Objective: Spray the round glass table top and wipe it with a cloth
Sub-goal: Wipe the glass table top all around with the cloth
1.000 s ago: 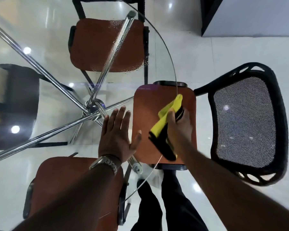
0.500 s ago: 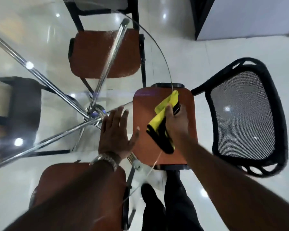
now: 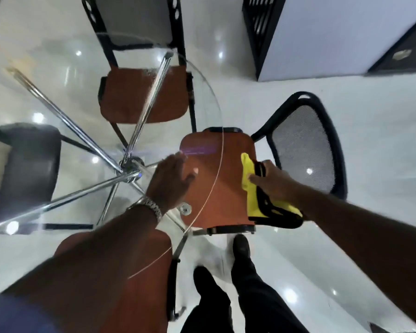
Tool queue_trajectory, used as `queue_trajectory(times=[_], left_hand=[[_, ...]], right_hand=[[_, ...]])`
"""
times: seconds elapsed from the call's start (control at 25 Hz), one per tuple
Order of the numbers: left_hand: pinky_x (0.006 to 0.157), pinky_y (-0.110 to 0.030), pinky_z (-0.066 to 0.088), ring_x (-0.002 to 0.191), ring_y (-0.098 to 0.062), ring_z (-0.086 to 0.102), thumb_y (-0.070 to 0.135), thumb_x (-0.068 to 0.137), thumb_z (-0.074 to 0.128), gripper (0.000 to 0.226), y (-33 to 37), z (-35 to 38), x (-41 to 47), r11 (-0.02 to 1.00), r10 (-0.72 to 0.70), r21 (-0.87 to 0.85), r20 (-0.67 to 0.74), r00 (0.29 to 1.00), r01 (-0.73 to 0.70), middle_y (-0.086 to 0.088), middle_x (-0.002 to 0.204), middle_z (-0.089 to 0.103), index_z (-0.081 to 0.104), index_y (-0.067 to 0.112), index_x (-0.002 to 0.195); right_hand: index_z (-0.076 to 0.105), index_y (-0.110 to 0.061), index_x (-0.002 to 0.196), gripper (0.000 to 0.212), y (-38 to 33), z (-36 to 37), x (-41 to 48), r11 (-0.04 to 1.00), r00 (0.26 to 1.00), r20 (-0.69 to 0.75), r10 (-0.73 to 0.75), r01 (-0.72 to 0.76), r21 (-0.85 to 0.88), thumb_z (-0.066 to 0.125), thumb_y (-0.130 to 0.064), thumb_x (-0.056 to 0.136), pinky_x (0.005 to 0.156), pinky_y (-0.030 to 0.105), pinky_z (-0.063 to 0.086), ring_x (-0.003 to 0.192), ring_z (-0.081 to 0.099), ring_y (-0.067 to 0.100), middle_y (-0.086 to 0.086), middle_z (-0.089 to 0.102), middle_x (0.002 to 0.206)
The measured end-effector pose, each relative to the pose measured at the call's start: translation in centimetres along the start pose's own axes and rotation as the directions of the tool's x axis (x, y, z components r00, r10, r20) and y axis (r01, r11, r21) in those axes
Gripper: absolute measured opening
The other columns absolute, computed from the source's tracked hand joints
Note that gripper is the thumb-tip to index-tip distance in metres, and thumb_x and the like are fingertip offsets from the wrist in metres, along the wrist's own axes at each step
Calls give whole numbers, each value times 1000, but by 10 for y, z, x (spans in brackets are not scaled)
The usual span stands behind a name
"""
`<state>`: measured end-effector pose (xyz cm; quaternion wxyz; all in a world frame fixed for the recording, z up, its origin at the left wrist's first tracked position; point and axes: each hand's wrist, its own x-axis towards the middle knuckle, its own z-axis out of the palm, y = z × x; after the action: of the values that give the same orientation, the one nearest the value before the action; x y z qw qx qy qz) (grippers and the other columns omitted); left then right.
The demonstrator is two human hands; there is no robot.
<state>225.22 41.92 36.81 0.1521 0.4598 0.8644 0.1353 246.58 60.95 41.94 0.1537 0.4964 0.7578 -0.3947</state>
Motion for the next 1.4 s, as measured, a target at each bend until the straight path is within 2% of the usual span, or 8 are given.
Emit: queue_trajectory(times=[0.16,0.28,0.36,0.48,0.64,0.88,1.2,1.4], left_hand=[[105,-42,49,128,-26,56,57,100,48,56,78,-66,-6,981,196,-23,68,978,-194,-6,134,64,63,12,131],[98,-35,51,120,-17,59,67,98,43,59,144,-124,8,966,258,-14,32,965,-258,6,128,64,61,21,131],[102,-32,45,127,-17,57,64,101,44,58,192,-158,17,936,350,45,8,937,-350,4,139,60,58,21,138],[101,-27,36,136,-18,52,64,102,41,61,281,-194,32,879,454,182,-32,891,-441,4,148,55,53,22,145],[115,-36,38,140,-19,45,68,97,45,66,408,-192,60,824,552,142,22,834,-549,2,150,52,51,21,144],[112,-39,43,137,-19,49,77,92,40,77,550,-180,86,733,660,264,-54,749,-627,1,147,56,53,20,141],[105,-38,46,133,-18,51,72,97,42,68,606,-139,161,751,647,258,-99,756,-608,3,145,57,53,21,140],[105,-38,47,133,-18,51,76,96,38,71,595,-109,264,803,591,194,-143,794,-563,2,145,57,53,22,139]], right_hand=[[34,-25,154,66,7,-104,-61,985,975,-170,-142,122,-124,61,-55,102,76,38,46,89,59,29,8,64,101],[30,-39,151,62,23,-171,-102,966,922,-303,-242,199,-164,60,-58,100,90,48,55,106,64,33,8,66,118],[31,-44,149,61,38,-211,-120,960,883,-380,-275,230,-161,62,-59,99,96,52,55,115,64,35,10,65,130],[35,-43,147,58,78,-277,-151,962,826,-494,-271,229,-146,64,-57,99,95,50,54,114,63,34,10,64,128],[39,-41,147,56,163,-364,-185,973,761,-609,-225,201,-108,66,-52,99,91,49,55,105,61,29,7,63,124],[36,-41,147,58,259,-461,-210,971,702,-675,-226,221,-95,67,-53,99,89,56,61,105,63,28,10,62,134],[31,-44,150,63,289,-521,-147,955,731,-625,-273,285,-83,66,-56,100,89,58,63,112,64,31,11,58,141],[30,-44,151,65,263,-571,-33,946,777,-541,-323,278,-165,67,-57,99,90,59,62,114,62,31,12,56,144]])
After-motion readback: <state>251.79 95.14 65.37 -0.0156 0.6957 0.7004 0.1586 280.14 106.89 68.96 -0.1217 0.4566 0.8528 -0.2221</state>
